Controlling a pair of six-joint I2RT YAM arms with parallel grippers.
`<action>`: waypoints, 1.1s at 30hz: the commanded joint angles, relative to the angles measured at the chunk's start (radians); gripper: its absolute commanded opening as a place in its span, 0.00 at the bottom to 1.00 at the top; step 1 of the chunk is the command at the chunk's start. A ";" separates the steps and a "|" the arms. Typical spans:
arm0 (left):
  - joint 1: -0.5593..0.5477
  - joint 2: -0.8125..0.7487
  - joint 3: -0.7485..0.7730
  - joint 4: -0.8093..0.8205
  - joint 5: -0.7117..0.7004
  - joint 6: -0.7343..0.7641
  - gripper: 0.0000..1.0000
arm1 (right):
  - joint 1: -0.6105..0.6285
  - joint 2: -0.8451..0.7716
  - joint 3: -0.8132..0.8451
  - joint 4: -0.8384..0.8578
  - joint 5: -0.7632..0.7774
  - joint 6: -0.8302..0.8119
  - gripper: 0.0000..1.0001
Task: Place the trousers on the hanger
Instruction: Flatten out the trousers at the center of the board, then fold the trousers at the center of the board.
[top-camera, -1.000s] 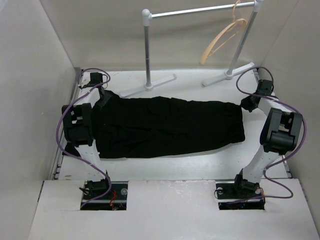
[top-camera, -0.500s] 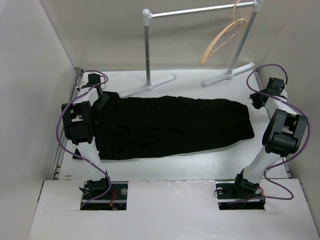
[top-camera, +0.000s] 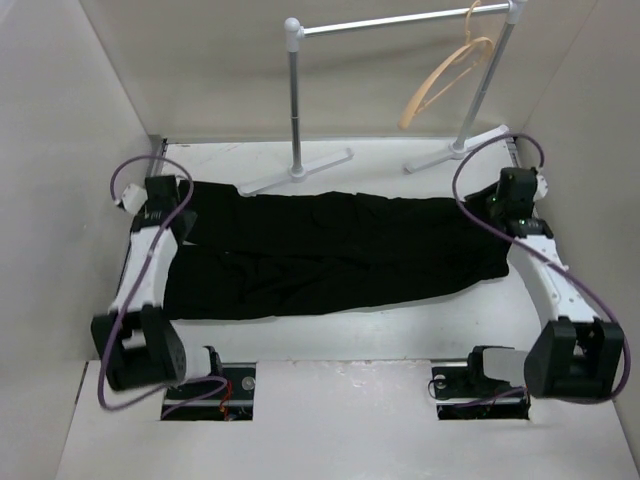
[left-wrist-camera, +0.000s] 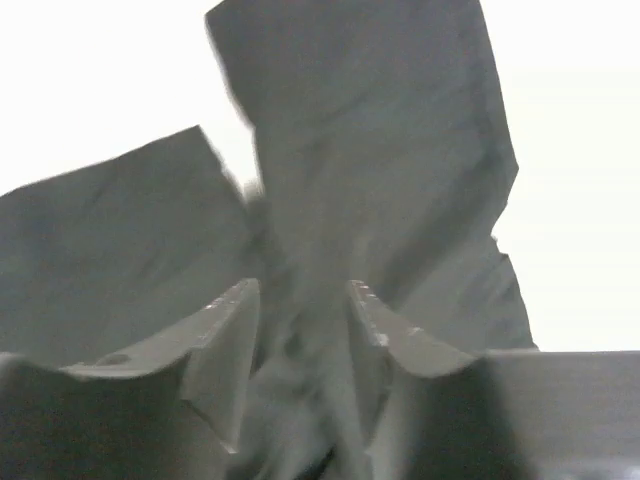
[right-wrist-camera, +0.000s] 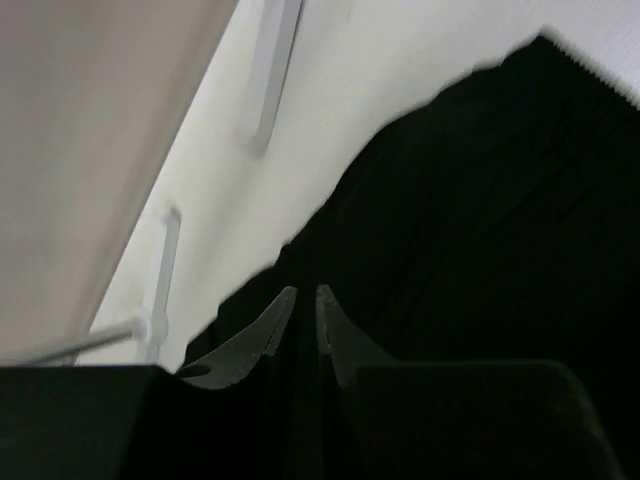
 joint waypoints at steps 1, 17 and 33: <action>0.008 -0.193 -0.180 -0.168 -0.007 -0.046 0.32 | 0.075 -0.103 -0.084 -0.054 0.027 0.018 0.14; 0.318 -0.412 -0.495 -0.351 0.025 -0.144 0.45 | 0.429 -0.531 -0.378 -0.271 -0.094 0.015 0.59; 0.303 -0.359 -0.526 -0.075 0.074 -0.140 0.05 | 0.161 -0.645 -0.471 -0.440 -0.019 0.058 0.33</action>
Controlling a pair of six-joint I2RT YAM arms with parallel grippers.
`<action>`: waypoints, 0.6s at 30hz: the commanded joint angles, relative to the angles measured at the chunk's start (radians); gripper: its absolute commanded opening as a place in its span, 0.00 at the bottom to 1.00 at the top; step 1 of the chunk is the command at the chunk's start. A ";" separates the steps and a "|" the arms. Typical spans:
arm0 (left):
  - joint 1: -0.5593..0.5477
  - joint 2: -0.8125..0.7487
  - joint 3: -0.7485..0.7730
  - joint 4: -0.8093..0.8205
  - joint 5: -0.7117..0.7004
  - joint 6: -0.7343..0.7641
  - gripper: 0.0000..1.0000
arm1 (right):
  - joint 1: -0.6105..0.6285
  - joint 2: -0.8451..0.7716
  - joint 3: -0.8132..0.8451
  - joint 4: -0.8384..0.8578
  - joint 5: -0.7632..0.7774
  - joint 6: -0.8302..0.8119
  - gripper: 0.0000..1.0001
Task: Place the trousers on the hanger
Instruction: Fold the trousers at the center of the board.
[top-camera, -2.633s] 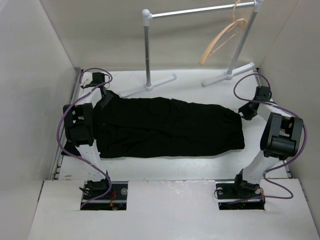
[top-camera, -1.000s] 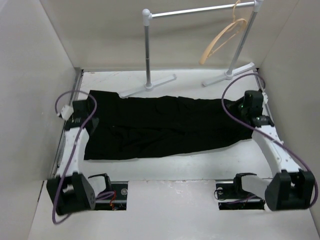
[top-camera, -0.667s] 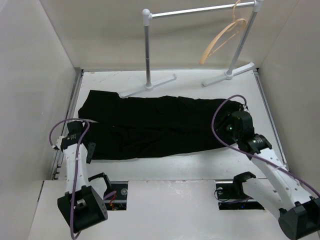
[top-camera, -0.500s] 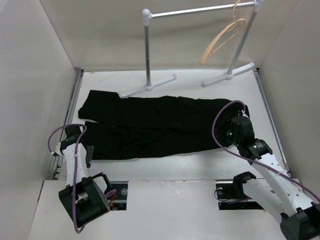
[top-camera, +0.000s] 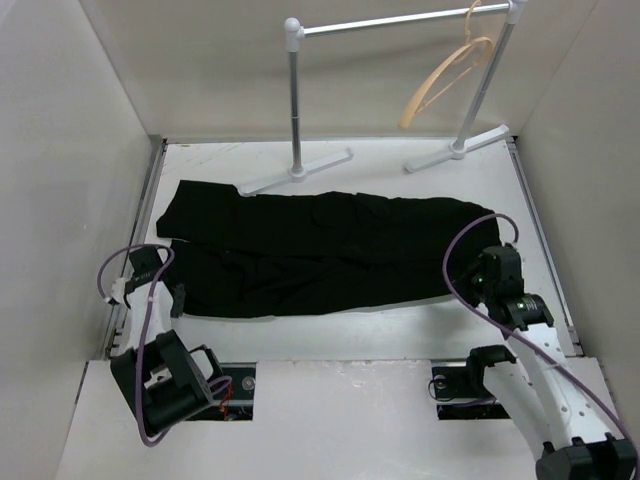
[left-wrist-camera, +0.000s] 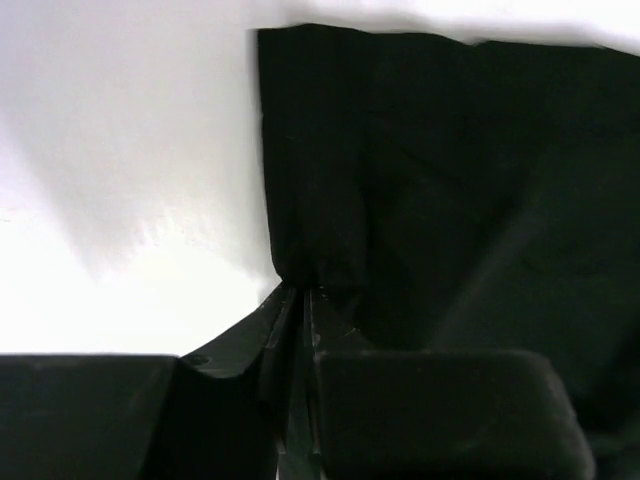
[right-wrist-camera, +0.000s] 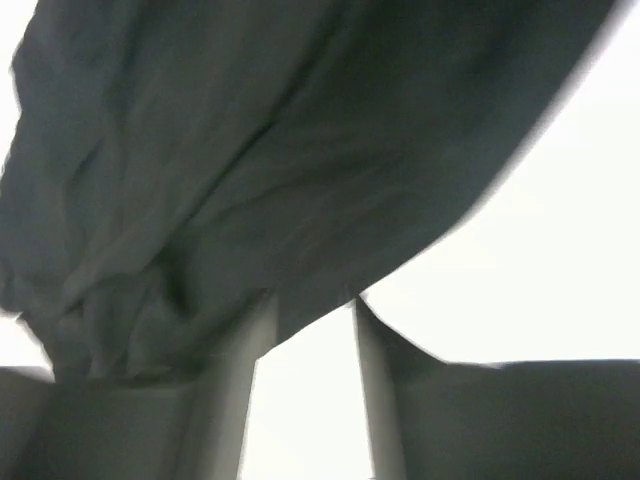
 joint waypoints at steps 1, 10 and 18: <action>-0.048 -0.106 0.022 0.026 -0.003 -0.002 0.04 | -0.113 0.007 0.006 -0.061 0.070 0.038 0.21; -0.166 -0.154 0.120 -0.045 -0.063 -0.022 0.01 | -0.373 0.184 0.022 0.003 0.196 0.055 0.42; -0.232 -0.148 0.163 -0.033 -0.063 -0.017 0.01 | -0.381 0.400 0.076 0.229 0.135 0.024 0.48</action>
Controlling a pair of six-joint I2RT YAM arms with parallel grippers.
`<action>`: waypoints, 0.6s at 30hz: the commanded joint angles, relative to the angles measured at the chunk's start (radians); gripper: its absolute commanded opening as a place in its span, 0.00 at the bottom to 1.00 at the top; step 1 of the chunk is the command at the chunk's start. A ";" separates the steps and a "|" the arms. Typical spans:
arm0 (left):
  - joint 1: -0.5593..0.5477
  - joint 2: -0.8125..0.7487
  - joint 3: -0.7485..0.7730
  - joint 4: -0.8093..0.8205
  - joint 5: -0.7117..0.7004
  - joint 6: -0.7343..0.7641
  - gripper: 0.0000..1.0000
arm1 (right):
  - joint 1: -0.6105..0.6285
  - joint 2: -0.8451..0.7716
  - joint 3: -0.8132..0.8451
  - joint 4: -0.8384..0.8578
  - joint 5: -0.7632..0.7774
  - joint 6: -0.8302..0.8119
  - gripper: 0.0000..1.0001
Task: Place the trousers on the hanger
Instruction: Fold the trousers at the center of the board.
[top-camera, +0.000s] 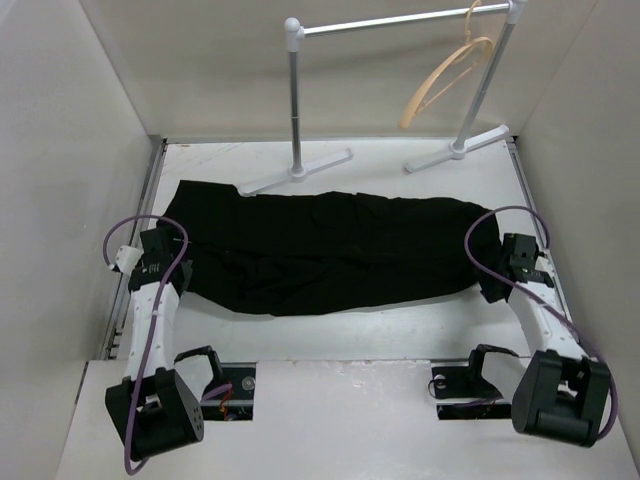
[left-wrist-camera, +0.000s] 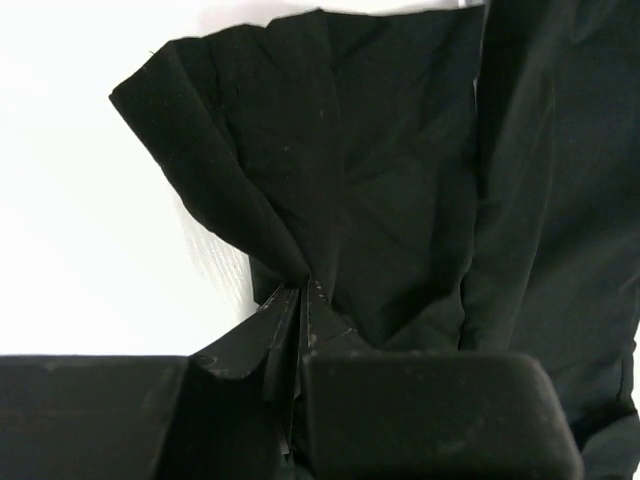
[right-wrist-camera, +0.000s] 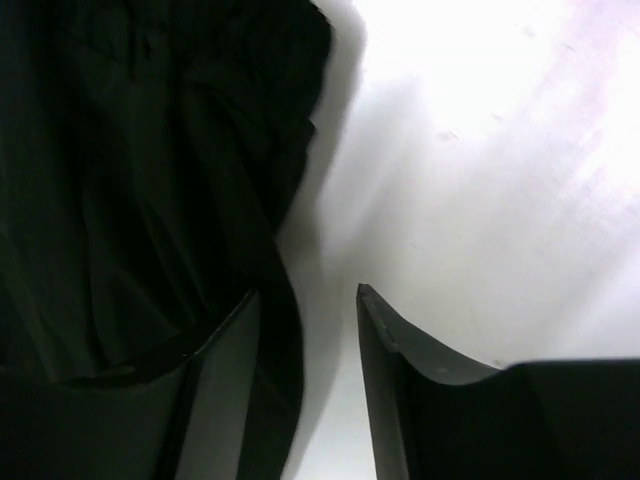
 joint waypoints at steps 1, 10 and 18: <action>-0.026 -0.007 0.025 -0.005 -0.024 -0.013 0.01 | 0.001 0.062 0.062 0.165 -0.002 -0.021 0.48; -0.011 -0.027 0.000 -0.028 -0.031 -0.005 0.00 | 0.003 0.217 0.042 0.258 0.004 0.005 0.09; 0.028 -0.139 0.212 -0.258 -0.171 0.084 0.00 | 0.003 -0.137 0.062 -0.080 0.007 -0.050 0.04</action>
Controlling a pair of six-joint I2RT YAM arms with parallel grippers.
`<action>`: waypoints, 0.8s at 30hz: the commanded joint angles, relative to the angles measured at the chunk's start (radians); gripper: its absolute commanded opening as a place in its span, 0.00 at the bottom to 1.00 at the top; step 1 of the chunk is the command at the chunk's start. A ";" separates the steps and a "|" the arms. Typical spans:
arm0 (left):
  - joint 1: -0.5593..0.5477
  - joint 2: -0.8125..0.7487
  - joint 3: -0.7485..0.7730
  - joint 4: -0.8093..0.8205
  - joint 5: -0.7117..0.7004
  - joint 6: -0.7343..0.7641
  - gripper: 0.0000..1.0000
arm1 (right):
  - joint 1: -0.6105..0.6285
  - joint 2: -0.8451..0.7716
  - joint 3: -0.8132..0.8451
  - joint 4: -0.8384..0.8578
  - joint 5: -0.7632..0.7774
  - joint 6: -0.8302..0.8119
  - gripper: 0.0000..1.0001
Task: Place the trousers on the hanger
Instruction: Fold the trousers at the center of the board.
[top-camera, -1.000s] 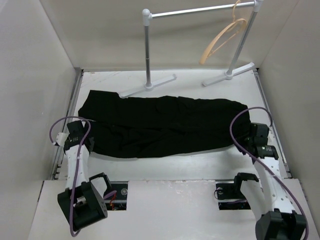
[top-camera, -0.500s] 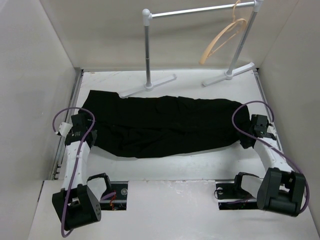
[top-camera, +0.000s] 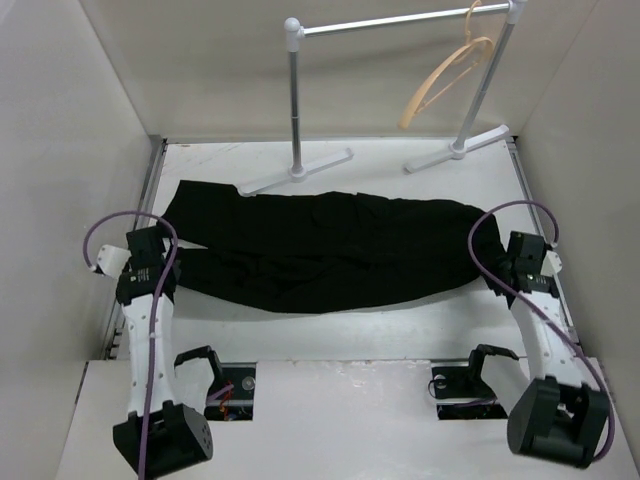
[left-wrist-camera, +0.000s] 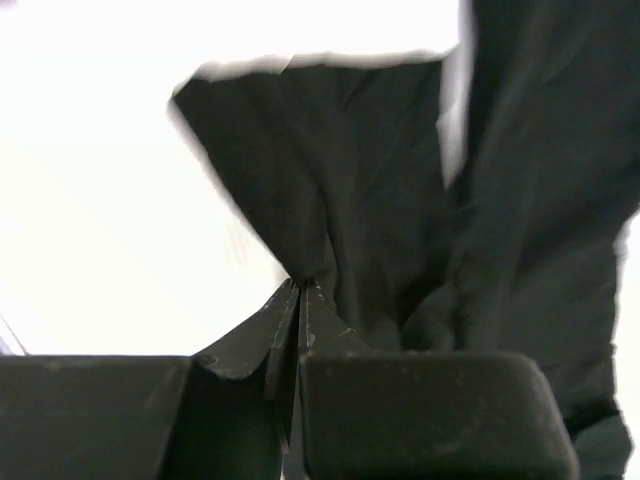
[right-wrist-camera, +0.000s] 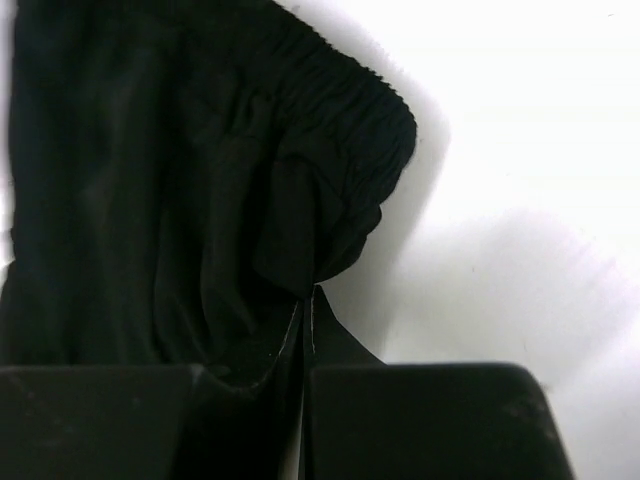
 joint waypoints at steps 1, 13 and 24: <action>0.004 -0.018 0.148 -0.087 -0.139 0.064 0.00 | 0.003 -0.094 0.052 -0.150 0.023 -0.034 0.04; -0.028 0.414 0.512 0.094 -0.172 0.130 0.00 | 0.032 0.108 0.371 -0.073 0.106 -0.078 0.06; -0.102 0.943 0.964 0.129 -0.183 0.219 0.00 | 0.034 0.587 0.739 -0.001 0.041 -0.108 0.06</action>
